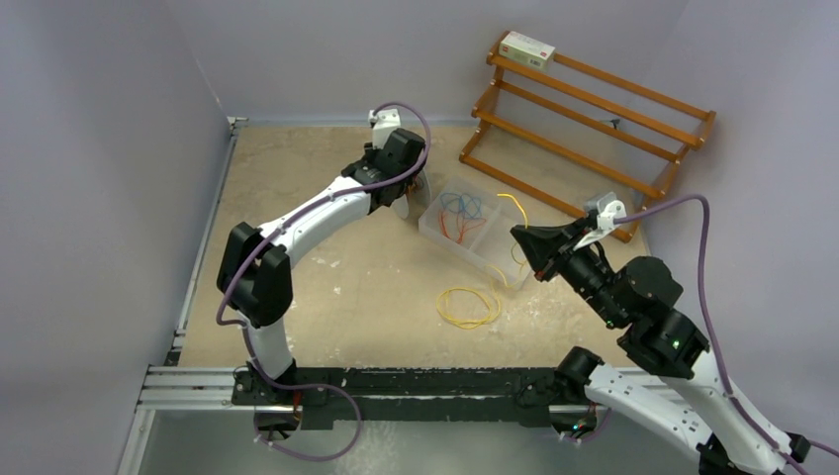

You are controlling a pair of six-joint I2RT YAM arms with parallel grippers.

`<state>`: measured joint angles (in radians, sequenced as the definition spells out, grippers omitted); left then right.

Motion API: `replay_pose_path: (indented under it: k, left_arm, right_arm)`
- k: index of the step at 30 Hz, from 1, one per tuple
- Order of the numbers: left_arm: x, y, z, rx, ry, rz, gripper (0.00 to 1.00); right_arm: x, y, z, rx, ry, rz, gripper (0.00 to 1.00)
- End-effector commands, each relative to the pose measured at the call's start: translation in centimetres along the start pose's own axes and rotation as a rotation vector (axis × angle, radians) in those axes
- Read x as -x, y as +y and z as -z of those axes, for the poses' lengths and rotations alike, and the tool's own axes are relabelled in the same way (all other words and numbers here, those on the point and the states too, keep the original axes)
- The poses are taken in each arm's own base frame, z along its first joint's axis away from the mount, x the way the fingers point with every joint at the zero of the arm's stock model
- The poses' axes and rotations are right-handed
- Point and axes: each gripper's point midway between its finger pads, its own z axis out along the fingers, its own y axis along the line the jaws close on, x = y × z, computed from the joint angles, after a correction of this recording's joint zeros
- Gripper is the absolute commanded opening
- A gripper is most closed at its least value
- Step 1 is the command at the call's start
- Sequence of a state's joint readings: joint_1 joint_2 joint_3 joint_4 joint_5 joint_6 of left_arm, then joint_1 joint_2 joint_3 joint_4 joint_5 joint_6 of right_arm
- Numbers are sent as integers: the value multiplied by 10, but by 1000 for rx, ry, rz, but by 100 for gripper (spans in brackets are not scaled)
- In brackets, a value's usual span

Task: Wrap the cables

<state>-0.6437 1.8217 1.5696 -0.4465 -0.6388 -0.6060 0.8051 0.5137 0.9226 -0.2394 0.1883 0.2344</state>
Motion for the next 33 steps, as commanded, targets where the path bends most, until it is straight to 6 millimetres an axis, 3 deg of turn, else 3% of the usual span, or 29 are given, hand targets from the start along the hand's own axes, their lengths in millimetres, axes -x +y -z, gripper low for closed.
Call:
replay_pose_path:
  k: [1, 15, 19, 25, 33]
  left_arm:
    - [27, -2, 6, 6, -63, 5, 38]
    - [35, 14, 9, 45, -85, -25, 12]
    - [36, 19, 10, 43, -81, -23, 0]
    - [41, 27, 19, 40, -90, -37, 0]
    - [49, 45, 56, -20, -100, -78, 0]
  right_arm:
    - [12, 4, 2, 13, -39, -23, 0]
    - [10, 5, -3, 15, -36, -34, 0]
    - [10, 6, -5, 16, -36, -35, 0]
    - [10, 8, -12, 15, -30, -36, 0]
    - [11, 13, -14, 40, -9, -16, 0]
